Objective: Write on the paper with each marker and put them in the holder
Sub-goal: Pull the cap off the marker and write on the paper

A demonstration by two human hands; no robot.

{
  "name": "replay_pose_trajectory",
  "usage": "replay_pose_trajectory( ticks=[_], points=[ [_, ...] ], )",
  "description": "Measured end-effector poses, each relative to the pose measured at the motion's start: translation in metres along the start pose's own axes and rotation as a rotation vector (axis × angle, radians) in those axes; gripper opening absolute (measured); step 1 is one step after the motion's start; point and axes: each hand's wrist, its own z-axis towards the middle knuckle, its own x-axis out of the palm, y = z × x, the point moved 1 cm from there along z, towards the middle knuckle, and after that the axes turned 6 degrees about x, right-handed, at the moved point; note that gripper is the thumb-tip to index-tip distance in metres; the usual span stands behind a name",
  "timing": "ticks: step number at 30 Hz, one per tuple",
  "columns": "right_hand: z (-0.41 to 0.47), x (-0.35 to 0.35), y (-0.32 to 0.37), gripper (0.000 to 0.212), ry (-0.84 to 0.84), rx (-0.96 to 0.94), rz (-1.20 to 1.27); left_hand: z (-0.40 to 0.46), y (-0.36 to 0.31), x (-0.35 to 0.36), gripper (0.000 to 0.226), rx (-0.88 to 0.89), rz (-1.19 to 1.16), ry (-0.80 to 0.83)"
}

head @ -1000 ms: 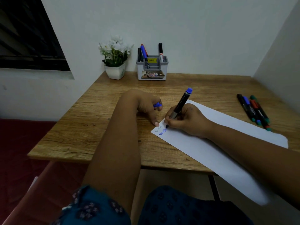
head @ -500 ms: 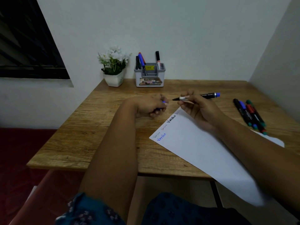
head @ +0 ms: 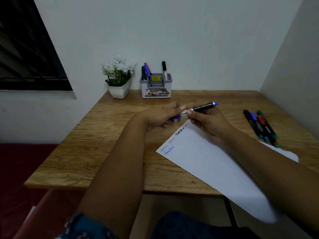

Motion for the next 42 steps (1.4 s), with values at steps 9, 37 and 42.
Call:
replay_pose_trajectory(
  ticks=[9, 37, 42],
  points=[
    [0.010, 0.015, 0.033, 0.032, -0.004, -0.118, -0.170, 0.007, -0.010, 0.001, 0.017, 0.209, -0.204, -0.245],
    [0.128, 0.046, 0.067, 0.069, -0.148, -0.490, -0.966, 0.041, 0.036, -0.036, 0.029, 0.363, -0.217, -1.039],
    [0.177, 0.047, 0.079, 0.055, -0.411, -0.619, -0.721, 0.047, 0.046, -0.024, 0.032, 0.384, 0.025, -1.063]
  ],
)
